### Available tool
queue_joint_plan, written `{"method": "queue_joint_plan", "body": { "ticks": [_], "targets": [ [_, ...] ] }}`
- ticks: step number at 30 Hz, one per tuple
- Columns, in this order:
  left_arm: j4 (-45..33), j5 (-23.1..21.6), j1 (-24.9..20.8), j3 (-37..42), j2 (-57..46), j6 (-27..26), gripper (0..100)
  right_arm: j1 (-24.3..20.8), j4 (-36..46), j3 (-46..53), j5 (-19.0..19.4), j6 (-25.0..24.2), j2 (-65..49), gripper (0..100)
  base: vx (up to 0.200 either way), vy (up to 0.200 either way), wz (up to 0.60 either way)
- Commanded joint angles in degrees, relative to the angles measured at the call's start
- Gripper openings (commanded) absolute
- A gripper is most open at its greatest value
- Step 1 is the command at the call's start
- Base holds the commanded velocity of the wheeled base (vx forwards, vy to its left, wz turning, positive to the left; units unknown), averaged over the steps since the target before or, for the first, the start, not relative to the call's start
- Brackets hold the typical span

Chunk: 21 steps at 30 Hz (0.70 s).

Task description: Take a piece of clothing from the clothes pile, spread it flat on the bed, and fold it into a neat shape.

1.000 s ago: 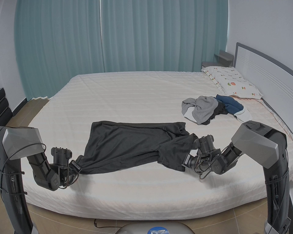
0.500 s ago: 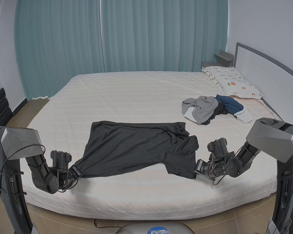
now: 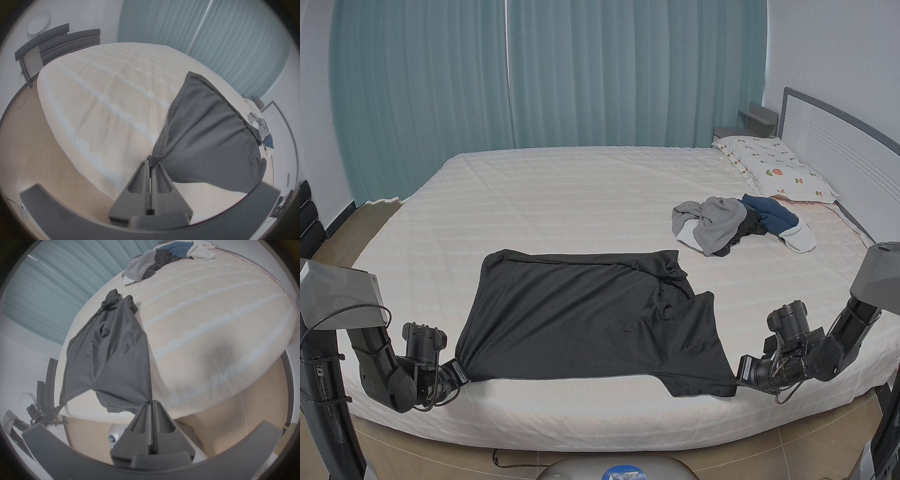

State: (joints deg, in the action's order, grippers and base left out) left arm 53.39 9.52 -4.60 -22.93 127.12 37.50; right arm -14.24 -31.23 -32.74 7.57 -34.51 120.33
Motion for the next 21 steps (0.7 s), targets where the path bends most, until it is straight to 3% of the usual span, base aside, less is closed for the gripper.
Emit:
{"method": "queue_joint_plan", "body": {
  "ticks": [1,12,14,21],
  "targets": [
    [0.0,0.1,-1.6,2.9,-0.5,-2.2,0,0.6,-0.1,5.8,0.3,2.1,-3.9,0,0.000,0.000,0.00],
    [0.0,0.9,-2.5,7.4,-0.6,-8.2,0,0.0,0.0,12.1,0.3,5.7,-5.7,0,0.000,0.000,0.00],
    [0.0,3.3,-2.5,7.7,-0.4,-9.3,0,-1.2,0.1,14.6,0.3,6.4,-5.8,0,0.000,0.000,0.00],
    [0.0,4.4,-2.5,8.2,-0.3,-10.1,0,-6.6,-0.2,18.7,0.3,6.5,-6.0,0,0.000,0.000,0.00]
  ]
}}
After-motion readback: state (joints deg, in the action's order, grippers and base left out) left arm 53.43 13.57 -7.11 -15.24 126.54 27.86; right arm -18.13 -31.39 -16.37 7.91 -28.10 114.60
